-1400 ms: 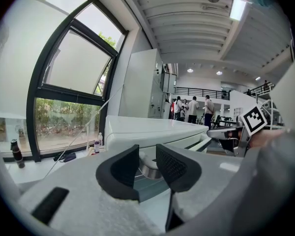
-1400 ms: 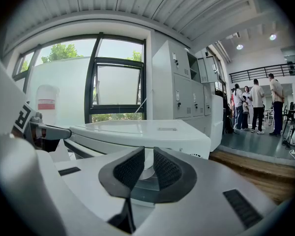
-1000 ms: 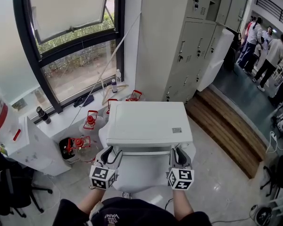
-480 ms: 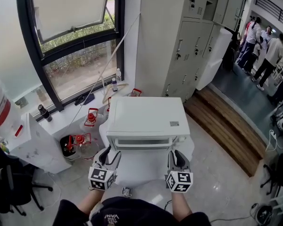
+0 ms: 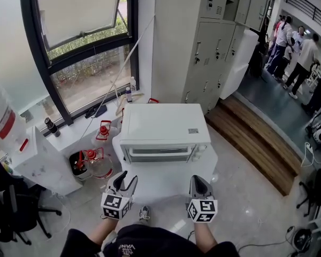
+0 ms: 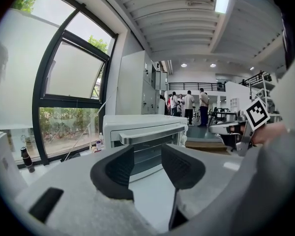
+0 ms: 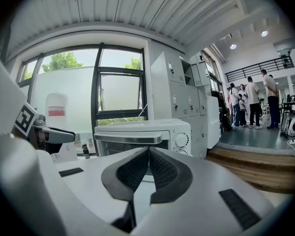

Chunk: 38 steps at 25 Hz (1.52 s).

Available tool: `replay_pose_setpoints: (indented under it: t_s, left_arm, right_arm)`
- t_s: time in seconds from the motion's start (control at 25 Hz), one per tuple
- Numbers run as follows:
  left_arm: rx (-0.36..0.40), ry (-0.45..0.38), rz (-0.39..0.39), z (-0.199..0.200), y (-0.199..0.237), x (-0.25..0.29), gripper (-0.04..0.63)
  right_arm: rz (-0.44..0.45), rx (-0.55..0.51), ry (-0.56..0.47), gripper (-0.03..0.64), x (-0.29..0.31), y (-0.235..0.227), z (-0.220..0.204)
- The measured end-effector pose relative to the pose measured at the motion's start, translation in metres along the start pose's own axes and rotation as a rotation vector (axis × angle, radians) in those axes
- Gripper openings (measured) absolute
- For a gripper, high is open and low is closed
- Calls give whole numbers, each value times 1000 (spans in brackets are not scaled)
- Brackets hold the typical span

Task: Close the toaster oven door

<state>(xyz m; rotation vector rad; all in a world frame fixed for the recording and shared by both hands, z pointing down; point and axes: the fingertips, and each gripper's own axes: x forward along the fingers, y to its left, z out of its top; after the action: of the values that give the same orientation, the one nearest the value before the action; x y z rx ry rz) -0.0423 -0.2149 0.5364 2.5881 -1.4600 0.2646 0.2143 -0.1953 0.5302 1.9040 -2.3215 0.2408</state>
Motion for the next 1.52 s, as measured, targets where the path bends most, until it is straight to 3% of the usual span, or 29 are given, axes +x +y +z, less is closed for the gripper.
replay_pose_setpoints:
  t_s: [0.48,1.04,1.52]
  left_arm:
    - [28,-3,6,-11,-30,-41,34]
    - [29,19,14,-29,-52,-71,18]
    - [38,39,-9,-41,-70,-92,18]
  right_arm:
    - [54,10,-19,3,-49,21,-8]
    - [149,32,5,2,-82,46,-28]
    - [161,20,48,2,-104,62,-45]
